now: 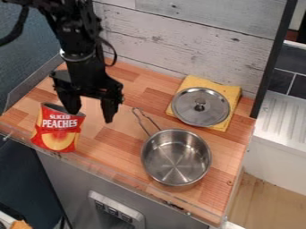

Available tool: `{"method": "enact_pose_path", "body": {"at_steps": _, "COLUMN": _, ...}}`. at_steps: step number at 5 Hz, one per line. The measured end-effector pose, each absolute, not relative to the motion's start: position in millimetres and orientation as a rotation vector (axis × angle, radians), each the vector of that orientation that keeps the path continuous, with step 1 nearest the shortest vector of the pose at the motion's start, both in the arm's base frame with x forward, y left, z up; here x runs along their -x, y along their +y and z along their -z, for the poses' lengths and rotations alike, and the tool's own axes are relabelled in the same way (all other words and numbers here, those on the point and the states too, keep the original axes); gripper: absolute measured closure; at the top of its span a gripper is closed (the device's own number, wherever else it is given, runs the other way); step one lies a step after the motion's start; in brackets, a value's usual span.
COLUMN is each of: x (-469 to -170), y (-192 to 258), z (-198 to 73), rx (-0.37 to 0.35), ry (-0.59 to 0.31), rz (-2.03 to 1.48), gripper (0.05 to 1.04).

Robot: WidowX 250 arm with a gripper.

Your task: Move the can from the upper left of the table to the lower left of the table

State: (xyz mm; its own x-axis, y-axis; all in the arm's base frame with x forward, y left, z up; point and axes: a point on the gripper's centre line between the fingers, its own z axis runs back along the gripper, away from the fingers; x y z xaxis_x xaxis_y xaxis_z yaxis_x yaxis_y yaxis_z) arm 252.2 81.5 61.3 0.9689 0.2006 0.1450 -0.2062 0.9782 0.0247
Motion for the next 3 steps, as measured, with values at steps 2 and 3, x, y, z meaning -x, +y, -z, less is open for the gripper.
{"method": "enact_pose_path", "body": {"at_steps": 2, "x": -262.8, "y": 60.4, "z": -93.4, "rx": -0.006, "ry": -0.208, "rz": -0.134, "gripper": 0.085}}
{"method": "enact_pose_path", "body": {"at_steps": 3, "x": -264.8, "y": 59.4, "z": -97.5, "rx": 0.004, "ry": -0.207, "rz": -0.136, "gripper": 0.085}}
